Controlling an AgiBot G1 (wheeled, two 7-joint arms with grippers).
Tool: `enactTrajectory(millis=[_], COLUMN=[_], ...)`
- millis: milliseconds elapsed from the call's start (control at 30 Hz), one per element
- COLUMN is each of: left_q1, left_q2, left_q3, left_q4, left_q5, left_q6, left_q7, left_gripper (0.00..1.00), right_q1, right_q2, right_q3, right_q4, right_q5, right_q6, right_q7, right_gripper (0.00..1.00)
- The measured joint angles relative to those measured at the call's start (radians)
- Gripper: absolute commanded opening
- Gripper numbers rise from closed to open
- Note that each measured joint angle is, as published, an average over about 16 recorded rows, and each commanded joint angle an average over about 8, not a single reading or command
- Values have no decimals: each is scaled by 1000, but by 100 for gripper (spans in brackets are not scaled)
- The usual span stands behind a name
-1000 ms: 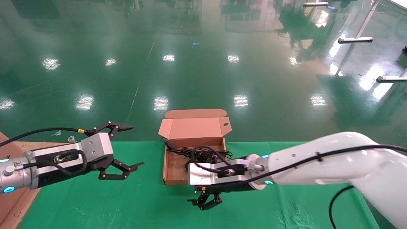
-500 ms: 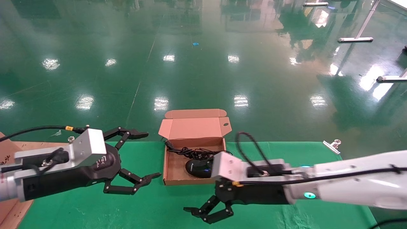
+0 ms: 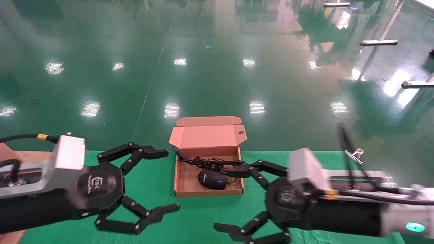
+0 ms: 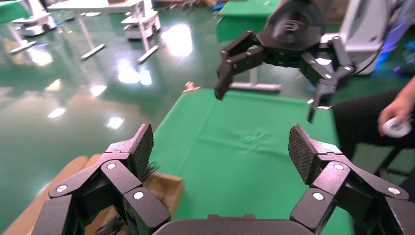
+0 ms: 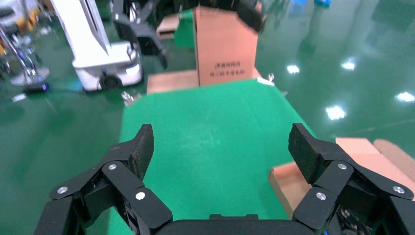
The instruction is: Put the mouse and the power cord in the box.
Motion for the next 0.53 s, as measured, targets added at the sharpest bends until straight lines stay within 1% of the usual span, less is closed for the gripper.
enactTrajectory(millis=[300,533], left_q1=[45,61], left_q2=[3,4], left_q3=[-111,-152], left_q4=[-20,-27], left_q5=[-59,-80], left_q6=[145,198], left_q7=[-85,-115], left_gripper=[100,100], right_q1=[-100,-137], right_q2=[110,150], right_q3=[179,246], right_q4=[75,103], right_q5=[114,156], right_q6=[-119,-163], right_q7=[44,60], right_gripper=[100,100])
